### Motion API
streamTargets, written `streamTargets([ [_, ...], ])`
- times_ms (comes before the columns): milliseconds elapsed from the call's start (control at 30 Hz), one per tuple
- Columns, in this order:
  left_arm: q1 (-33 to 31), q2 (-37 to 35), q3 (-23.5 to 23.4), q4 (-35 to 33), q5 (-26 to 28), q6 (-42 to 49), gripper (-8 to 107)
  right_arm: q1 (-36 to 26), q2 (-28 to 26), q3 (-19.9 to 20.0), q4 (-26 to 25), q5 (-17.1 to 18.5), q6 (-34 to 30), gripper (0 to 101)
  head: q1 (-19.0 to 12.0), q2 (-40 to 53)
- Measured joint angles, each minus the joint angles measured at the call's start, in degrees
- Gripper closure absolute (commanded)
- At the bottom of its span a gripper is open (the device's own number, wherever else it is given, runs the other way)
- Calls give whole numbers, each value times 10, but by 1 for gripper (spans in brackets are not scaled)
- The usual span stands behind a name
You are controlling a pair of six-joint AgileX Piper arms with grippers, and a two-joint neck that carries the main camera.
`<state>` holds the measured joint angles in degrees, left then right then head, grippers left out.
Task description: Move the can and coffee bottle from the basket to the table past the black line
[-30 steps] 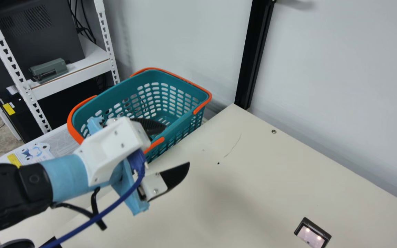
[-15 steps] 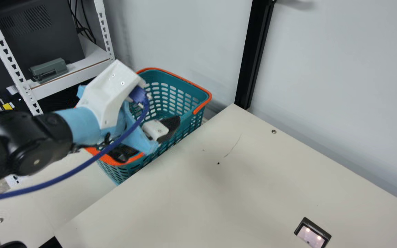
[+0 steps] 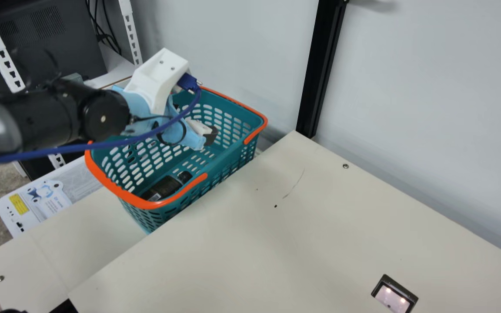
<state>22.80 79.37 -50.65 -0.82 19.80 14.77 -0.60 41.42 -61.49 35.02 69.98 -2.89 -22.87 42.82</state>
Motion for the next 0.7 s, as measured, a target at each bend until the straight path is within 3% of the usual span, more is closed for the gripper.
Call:
streamTargets([
  [333,82,141,-121,-70,61,126,9,0,0,0,0,0,0,0,0,0],
  [700,102,261,-204,-90,149,189,9,0,0,0,0,0,0,0,-3,0],
])
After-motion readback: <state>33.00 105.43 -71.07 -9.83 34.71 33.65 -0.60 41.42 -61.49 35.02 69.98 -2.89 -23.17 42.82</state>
